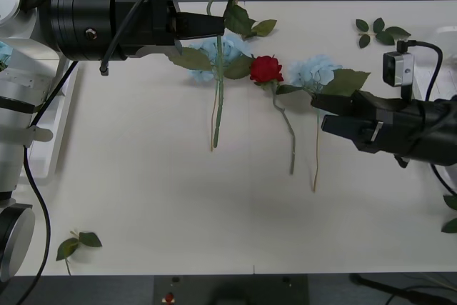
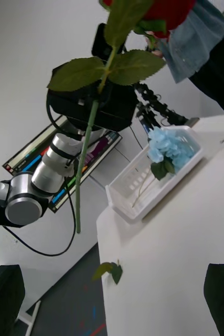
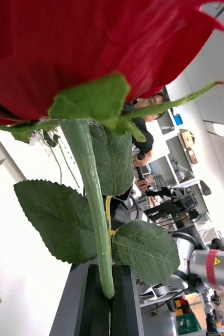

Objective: Put the red flowers into the right box and the blue flowers into the left box

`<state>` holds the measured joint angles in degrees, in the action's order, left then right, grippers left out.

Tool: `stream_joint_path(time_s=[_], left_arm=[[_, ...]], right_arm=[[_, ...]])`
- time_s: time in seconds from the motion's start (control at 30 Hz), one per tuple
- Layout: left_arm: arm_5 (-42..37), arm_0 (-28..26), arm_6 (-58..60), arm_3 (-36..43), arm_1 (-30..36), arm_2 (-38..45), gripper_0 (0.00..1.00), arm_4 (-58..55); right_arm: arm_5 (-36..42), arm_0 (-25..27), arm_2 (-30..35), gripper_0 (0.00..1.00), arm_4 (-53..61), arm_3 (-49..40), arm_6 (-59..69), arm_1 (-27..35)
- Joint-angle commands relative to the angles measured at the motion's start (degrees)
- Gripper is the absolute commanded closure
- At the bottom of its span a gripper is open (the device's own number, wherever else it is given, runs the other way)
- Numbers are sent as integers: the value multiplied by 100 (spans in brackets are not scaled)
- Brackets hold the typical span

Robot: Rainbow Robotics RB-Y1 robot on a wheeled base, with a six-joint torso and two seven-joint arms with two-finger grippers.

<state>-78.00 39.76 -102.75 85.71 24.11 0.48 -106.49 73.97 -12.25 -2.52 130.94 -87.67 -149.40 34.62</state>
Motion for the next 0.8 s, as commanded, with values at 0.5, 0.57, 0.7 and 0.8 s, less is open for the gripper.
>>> stream_joint_path(time_s=[0.5, 0.57, 0.7, 0.8], left_arm=[[57, 190, -254, 95, 32, 14, 100, -56], [57, 190, -254, 95, 32, 14, 100, -56], [57, 190, -254, 95, 32, 14, 100, -56], [57, 190, -254, 95, 32, 14, 100, -56]], right_arm=[[162, 21, -30, 0, -780, -180, -560, -1968], [109, 12, -91, 0, -860, -180, -560, -2126], [-269, -94, -416, 0, -947, -180, -560, -2320], [-585, -190, -645, 0, -1027, -171, -560, -2451]])
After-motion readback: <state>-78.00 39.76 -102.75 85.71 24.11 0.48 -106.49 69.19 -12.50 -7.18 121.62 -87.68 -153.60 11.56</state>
